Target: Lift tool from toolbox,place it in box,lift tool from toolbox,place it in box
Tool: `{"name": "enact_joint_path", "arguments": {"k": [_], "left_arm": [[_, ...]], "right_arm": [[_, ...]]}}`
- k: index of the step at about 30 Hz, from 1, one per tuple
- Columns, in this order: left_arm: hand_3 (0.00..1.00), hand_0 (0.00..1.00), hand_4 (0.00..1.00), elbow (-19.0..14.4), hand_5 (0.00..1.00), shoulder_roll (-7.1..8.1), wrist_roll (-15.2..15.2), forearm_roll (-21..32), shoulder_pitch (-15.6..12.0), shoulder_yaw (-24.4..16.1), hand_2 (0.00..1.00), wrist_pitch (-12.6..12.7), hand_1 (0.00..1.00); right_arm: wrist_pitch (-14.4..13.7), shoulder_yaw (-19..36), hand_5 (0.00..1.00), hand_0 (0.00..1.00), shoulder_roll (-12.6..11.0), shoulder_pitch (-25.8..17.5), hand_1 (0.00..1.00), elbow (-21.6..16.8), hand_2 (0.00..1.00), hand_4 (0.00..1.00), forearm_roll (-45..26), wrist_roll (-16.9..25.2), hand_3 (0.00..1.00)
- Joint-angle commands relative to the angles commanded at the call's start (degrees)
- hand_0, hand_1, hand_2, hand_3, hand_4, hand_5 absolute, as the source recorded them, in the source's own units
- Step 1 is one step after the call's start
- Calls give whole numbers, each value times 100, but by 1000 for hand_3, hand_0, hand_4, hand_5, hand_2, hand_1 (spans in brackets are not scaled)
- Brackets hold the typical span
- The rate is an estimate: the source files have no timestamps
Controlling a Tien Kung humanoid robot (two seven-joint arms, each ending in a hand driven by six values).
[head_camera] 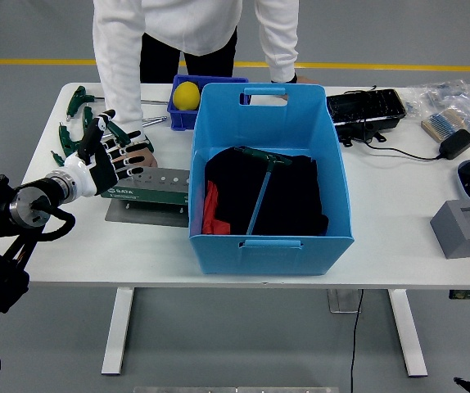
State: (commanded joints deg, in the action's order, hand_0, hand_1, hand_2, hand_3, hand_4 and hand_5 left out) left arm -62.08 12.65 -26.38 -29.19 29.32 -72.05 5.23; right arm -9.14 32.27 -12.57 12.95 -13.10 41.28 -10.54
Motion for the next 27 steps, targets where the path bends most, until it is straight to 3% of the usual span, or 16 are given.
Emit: {"name": "enact_joint_path", "arguments": {"k": [4, 5, 10, 11, 16, 17, 22, 23, 27], "left_arm": [[632, 237, 768, -125, 998, 45, 37, 77, 93, -7, 483, -50, 337], [568, 233, 785, -167, 978, 65, 43, 97, 130, 3, 476, -61, 329], [568, 233, 785, -422, 978, 144, 96, 220, 344, 111, 476, -88, 329], [483, 206, 943, -470, 801, 151, 121, 254, 382, 141, 434, -91, 293], [483, 206, 943, -785, 801, 161, 253, 449, 647, 372, 434, -143, 293], [385, 195, 998, -841, 676, 158, 286, 499, 694, 423, 359, -124, 231], [385, 195, 998, -1016, 676, 110, 478, 733, 884, 620, 359, -71, 231], [319, 169, 998, -1035, 471, 96, 514, 741, 918, 652, 305, -91, 191], [319, 169, 998, -1065, 471, 49, 683, 643, 1033, 749, 305, -132, 191]], "right_arm": [[-2, -8, 659, 619, -4, 5, 595, 0, 664, 776, -17, 3, 540], [-1, -6, 660, 619, -5, 7, 595, 0, 664, 776, -15, 2, 540], [-4, -11, 660, 619, -11, 9, 595, 0, 664, 776, -32, 5, 540], [-3, -11, 659, 619, -13, 9, 595, 0, 664, 776, -32, 5, 540], [-1, -6, 659, 619, -20, 14, 595, -2, 664, 776, -21, 1, 540], [-1, -5, 660, 619, -21, 15, 595, -2, 664, 776, -18, 0, 540], [-5, -19, 660, 619, -30, 23, 595, -3, 664, 776, -50, 2, 540], [-6, -21, 659, 619, -30, 23, 595, -4, 664, 776, -55, 2, 540], [-7, -28, 659, 619, -34, 25, 595, -6, 664, 776, -70, 1, 540]]}}
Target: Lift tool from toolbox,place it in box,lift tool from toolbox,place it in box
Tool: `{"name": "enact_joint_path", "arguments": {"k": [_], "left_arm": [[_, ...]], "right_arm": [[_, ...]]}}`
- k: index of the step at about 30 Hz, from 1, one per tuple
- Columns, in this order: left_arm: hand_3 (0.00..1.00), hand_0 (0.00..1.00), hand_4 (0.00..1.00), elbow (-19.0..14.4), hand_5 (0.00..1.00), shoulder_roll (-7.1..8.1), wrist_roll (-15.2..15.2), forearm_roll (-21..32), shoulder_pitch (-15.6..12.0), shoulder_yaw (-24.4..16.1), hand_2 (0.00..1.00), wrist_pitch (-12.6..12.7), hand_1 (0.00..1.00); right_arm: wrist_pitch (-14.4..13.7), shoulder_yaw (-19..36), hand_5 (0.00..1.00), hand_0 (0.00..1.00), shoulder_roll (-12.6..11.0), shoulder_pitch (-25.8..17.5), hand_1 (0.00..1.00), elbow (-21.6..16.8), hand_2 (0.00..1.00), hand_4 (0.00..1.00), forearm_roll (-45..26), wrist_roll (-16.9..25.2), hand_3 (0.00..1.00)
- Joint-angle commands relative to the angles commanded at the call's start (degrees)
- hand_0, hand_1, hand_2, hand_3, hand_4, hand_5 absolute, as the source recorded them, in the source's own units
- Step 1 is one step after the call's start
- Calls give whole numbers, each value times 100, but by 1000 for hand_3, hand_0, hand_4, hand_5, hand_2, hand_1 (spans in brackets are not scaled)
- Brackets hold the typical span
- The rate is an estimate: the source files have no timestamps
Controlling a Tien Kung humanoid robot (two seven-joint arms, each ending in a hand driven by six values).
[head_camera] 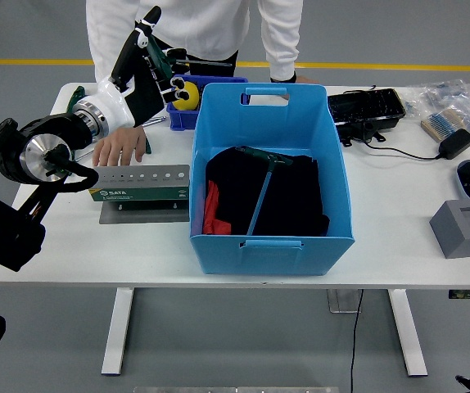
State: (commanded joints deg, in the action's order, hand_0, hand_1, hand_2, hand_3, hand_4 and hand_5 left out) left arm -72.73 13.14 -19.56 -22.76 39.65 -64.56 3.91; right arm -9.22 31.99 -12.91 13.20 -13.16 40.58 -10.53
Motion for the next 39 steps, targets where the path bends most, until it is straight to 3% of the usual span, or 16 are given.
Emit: {"name": "enact_joint_path", "arguments": {"k": [1, 2, 7, 8, 25, 26, 33, 39], "left_arm": [[319, 169, 998, 0, 471, -12, 34, -20, 25, 21, 305, 10, 191], [236, 142, 998, 0, 260, -23, 53, -38, 43, 38, 230, 24, 134], [236, 142, 998, -7, 260, -55, 54, -127, 103, 114, 230, 223, 134], [204, 104, 892, -6, 118, -57, 47, -147, 107, 127, 199, 269, 98], [173, 97, 796, -58, 117, -78, 35, -568, 110, 340, 144, 359, 67], [170, 92, 760, -67, 180, -80, 67, -688, 130, 371, 136, 367, 64], [170, 89, 748, -101, 195, -114, 318, -1809, 296, 561, 130, 287, 56], [172, 92, 739, 231, 196, -152, 704, -2931, 535, 1027, 130, 181, 59]], "right_arm": [[1, 3, 659, 619, 0, -1, 595, 0, 664, 776, 5, -2, 540], [3, 8, 659, 619, 0, -2, 595, 0, 665, 775, 15, -4, 540], [6, 22, 659, 619, -2, -14, 595, -3, 665, 775, 40, -13, 540], [7, 25, 658, 619, -2, -17, 595, -4, 665, 776, 48, -14, 540], [15, 80, 657, 619, 8, -62, 596, -13, 665, 776, 151, -43, 540], [16, 84, 658, 619, 8, -62, 597, -13, 665, 776, 159, -44, 540], [11, 62, 658, 618, 2, -43, 597, -14, 665, 776, 125, -36, 540], [13, 62, 658, 619, -2, -19, 599, -15, 665, 776, 125, -40, 539]]}}
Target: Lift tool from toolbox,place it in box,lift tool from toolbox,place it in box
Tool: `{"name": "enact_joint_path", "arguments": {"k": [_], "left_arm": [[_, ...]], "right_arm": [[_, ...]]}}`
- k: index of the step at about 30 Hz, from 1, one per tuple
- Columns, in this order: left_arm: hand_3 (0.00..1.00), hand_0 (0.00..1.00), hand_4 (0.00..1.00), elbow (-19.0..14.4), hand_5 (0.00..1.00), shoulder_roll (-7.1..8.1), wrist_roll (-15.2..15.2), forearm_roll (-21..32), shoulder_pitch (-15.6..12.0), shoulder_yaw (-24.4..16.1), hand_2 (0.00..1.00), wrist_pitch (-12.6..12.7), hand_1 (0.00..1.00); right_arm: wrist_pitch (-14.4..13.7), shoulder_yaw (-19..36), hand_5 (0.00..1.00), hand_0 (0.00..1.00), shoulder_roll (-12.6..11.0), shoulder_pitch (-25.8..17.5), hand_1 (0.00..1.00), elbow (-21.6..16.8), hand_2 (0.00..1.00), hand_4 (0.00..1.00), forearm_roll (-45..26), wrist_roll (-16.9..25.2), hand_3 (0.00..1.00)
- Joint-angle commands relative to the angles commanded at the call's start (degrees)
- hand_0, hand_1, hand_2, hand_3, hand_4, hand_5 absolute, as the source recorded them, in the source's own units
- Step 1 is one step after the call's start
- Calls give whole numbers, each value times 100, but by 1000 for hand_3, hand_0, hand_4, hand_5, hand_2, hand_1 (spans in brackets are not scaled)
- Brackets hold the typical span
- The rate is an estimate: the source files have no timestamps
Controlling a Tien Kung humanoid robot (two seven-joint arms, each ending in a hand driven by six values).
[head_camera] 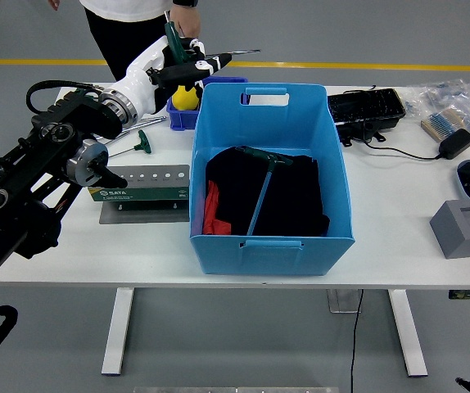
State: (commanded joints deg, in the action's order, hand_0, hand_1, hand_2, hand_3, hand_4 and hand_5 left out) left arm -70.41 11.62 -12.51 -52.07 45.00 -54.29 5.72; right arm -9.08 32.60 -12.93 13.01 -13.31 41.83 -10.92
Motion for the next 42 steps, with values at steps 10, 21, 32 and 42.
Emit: {"name": "enact_joint_path", "arguments": {"k": [10, 21, 32, 42], "left_arm": [[176, 98, 729, 1339, 210, -184, 874, -1605, 309, 1226, 130, -201, 62], [190, 109, 712, 1925, 231, -487, 1724, -3536, 477, 2457, 160, 202, 69], [217, 125, 727, 2325, 237, -827, 2198, -5382, 731, 2956, 172, 735, 81], [547, 188, 889, 2512, 411, -943, 2035, -5741, 865, 2889, 315, 498, 184]], "right_arm": [[-12, -32, 659, 619, -10, 48, 599, -2, 665, 776, -51, 12, 540], [-4, -17, 659, 618, -19, 84, 600, -4, 664, 776, -5, 2, 541], [-1, -40, 660, 617, -31, 115, 599, -9, 664, 775, -23, 3, 539], [1, -63, 659, 618, -53, 150, 597, -10, 664, 775, -44, 18, 539]]}}
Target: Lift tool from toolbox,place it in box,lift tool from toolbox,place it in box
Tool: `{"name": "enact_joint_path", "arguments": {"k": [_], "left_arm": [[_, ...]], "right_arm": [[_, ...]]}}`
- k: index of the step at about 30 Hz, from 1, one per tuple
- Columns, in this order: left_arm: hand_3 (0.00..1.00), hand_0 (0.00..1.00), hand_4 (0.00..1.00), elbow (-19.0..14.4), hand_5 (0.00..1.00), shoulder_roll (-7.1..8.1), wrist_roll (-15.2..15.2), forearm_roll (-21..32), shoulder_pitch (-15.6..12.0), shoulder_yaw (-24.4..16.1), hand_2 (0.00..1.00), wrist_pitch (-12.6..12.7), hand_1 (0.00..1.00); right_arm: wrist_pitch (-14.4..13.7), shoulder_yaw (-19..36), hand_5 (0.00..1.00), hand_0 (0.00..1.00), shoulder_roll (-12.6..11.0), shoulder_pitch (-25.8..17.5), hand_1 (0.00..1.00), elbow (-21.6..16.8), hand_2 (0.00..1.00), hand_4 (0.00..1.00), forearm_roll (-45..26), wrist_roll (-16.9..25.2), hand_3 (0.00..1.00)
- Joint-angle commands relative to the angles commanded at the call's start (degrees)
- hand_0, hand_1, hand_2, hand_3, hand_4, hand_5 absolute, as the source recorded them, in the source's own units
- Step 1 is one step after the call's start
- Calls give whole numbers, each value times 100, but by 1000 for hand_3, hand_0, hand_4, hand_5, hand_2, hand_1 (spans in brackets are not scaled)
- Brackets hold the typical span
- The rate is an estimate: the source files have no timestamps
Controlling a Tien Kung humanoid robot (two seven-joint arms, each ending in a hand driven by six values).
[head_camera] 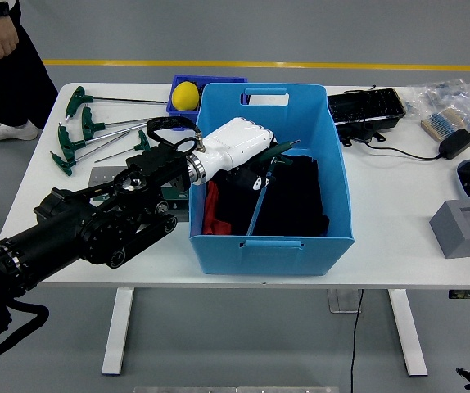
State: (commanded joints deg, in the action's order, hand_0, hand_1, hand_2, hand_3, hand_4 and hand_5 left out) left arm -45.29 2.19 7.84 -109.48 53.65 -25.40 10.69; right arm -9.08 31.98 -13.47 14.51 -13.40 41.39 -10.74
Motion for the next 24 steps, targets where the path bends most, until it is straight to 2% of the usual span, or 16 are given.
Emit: {"name": "enact_joint_path", "arguments": {"k": [4, 5, 9, 10, 11, 16, 17, 22, 23, 24], "left_arm": [[547, 188, 889, -20, 411, 32, -161, 278, 17, 6, 315, -294, 184], [660, 209, 944, -27, 443, 33, -203, 290, 26, -5, 438, -371, 260], [660, 209, 944, -36, 443, 29, -253, 258, 52, -59, 438, -546, 260], [660, 209, 944, -39, 443, 29, -250, 247, 56, -75, 438, -563, 260], [751, 233, 985, -41, 480, 28, -246, 242, 61, -94, 538, -581, 316], [751, 233, 985, -54, 480, 27, -229, 218, 78, -207, 538, -571, 316], [764, 248, 998, -60, 502, 30, -227, 207, 79, -234, 600, -567, 368], [764, 248, 998, -156, 502, 68, -185, 127, 37, -488, 600, -542, 368], [790, 429, 998, -192, 544, 79, -170, 115, 8, -587, 702, -536, 554], [790, 429, 998, -240, 544, 93, -154, 104, -29, -716, 702, -533, 554]], "right_arm": [[-5, 10, 659, 618, -12, 6, 597, 3, 664, 775, 1, 5, 539], [-5, 16, 657, 618, -17, 7, 596, 3, 664, 775, 8, 3, 539], [-6, 14, 657, 618, -22, 9, 596, 3, 664, 775, 13, 2, 539], [-7, 17, 657, 618, -24, 7, 596, 4, 664, 775, 13, 1, 539], [-8, 20, 657, 617, -27, 5, 594, 4, 664, 774, 12, 0, 539], [-5, 42, 657, 617, -26, -9, 594, 3, 664, 774, 45, -13, 539], [-5, 47, 656, 619, -25, -12, 594, 3, 665, 774, 49, -15, 539], [-8, 75, 656, 619, -11, -39, 594, 4, 665, 774, 78, -22, 539], [-8, 79, 656, 618, -7, -43, 595, 4, 665, 774, 85, -23, 538], [-9, 83, 656, 618, -4, -48, 595, 5, 665, 774, 93, -23, 538]]}}
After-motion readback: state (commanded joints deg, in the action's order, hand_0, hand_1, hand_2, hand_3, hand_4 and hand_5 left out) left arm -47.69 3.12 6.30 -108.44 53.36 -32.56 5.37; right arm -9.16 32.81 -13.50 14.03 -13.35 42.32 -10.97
